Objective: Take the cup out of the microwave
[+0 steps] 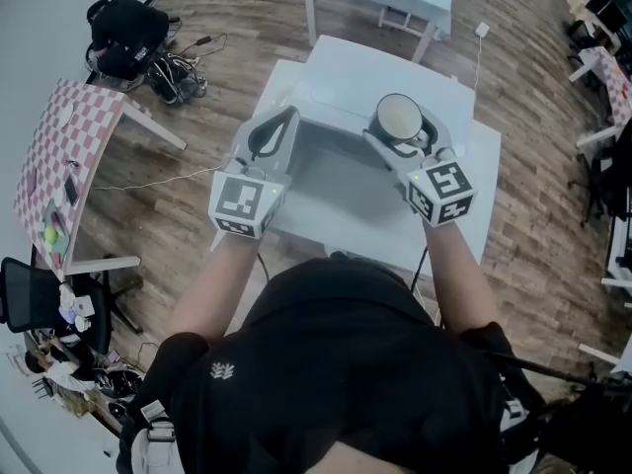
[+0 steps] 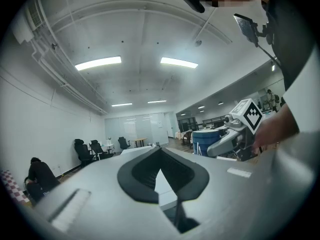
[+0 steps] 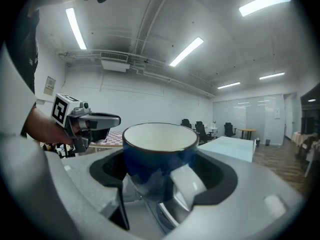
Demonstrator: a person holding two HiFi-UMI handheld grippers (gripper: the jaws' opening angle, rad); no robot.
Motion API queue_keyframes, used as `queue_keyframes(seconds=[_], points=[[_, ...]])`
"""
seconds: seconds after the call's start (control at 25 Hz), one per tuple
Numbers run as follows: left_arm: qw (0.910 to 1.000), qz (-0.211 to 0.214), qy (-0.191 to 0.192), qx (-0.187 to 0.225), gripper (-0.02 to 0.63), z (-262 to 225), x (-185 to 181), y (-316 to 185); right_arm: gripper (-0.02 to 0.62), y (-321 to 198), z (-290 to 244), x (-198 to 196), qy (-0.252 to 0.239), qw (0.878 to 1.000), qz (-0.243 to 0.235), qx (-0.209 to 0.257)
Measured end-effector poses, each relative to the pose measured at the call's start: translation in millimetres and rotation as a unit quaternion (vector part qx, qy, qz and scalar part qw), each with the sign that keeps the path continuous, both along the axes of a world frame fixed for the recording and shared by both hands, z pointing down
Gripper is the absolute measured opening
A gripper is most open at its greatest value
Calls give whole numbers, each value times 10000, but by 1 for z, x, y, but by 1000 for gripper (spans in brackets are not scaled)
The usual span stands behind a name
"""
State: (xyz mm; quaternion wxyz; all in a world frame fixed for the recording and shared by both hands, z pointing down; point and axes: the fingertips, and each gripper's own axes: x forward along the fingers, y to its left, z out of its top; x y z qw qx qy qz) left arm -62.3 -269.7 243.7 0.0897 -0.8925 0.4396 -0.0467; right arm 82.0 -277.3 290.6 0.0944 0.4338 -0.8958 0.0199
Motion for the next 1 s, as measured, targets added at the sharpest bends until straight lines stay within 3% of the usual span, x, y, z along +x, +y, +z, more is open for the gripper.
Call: queue_keyframes(seconds=[0.44,0.76,1.0], points=[[10000,20,34,-28,3,4,-1,-3,391,2,9,6,-10,9999,158,-50],[9997,44,-211,94,3,10,1,5,391,4,16,6,-43,9998,177,-69],[9998,28,-190,107,3,8,-1,8,391,5,16,4,-51,9998,166,-44]])
